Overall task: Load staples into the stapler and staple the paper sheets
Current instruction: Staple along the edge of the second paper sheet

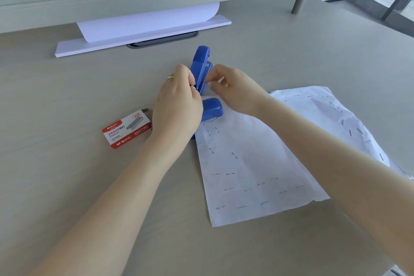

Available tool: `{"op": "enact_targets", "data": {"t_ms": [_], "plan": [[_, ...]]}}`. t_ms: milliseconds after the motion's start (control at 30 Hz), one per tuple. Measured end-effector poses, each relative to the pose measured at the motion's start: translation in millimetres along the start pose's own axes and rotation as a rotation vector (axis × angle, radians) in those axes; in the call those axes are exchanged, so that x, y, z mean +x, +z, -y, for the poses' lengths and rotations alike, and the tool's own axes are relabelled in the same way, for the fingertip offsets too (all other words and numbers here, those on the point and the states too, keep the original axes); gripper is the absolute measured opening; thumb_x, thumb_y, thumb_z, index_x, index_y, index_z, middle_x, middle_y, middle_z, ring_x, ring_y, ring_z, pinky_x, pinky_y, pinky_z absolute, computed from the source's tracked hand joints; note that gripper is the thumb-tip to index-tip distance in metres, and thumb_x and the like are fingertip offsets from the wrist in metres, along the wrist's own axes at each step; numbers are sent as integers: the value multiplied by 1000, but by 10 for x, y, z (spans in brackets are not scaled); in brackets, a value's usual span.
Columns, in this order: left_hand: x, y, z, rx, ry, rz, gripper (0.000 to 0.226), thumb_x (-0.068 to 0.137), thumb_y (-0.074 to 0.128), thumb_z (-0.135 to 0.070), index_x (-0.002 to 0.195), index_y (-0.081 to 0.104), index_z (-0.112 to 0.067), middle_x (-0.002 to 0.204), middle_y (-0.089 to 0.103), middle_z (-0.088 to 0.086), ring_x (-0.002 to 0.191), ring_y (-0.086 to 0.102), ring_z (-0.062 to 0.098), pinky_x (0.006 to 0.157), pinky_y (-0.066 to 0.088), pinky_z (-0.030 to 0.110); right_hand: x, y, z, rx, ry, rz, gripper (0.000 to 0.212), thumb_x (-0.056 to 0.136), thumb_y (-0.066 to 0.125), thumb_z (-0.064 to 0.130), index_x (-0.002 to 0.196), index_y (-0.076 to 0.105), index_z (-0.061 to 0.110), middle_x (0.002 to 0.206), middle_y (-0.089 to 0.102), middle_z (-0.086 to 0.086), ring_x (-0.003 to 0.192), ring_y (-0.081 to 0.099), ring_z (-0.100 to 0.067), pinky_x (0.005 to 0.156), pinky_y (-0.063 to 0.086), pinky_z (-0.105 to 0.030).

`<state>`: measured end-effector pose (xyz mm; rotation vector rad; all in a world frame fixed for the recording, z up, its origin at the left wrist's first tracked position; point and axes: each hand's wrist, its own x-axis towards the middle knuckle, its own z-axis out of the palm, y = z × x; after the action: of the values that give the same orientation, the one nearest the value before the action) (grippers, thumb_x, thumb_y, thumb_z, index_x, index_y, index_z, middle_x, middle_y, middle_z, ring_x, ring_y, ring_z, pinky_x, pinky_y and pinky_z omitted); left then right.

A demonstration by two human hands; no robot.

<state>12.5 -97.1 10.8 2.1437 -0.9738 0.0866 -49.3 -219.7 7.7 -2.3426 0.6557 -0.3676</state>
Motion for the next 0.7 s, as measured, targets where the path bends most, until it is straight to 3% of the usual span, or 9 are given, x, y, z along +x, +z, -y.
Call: {"op": "enact_targets", "data": {"t_ms": [167,233,433,533,700], "plan": [[52,-57,65,-102,-78,64,12,91,34,-3,94,33,-15,94,47,8,76,43,25,62,32,32,-33,-4,211,223,18,11,26,89,37,9,82,54,28,93,58,10,86,52,-16,72,38,-26],[66,-65,92,-101,-85,78,12,91,35,-3,93,32,-14,93,47,8,76,42,24,63,32,32,-48,35,263,179,36,51,31,87,33,7,79,51,31,100,59,6,81,49,-18,77,35,-30],[47,-8,116,137,12,76,17,89,36,2,104,43,-3,97,51,12,85,39,26,68,28,32,-114,170,224,-245,-1,-1,29,82,29,2,88,46,25,116,53,0,114,38,-22,105,15,-39],[38,-9,108,214,40,87,23,87,35,5,107,43,-3,105,56,17,93,44,31,69,27,32,-120,193,198,-234,24,-9,27,82,28,0,88,43,22,117,50,-2,123,33,-22,113,-8,-52],[58,-12,88,339,104,172,33,79,33,9,108,41,-3,107,53,17,95,41,32,71,27,33,-136,228,164,-153,42,10,29,81,27,-3,87,43,20,115,50,-2,124,31,-21,112,-16,-55]]}}
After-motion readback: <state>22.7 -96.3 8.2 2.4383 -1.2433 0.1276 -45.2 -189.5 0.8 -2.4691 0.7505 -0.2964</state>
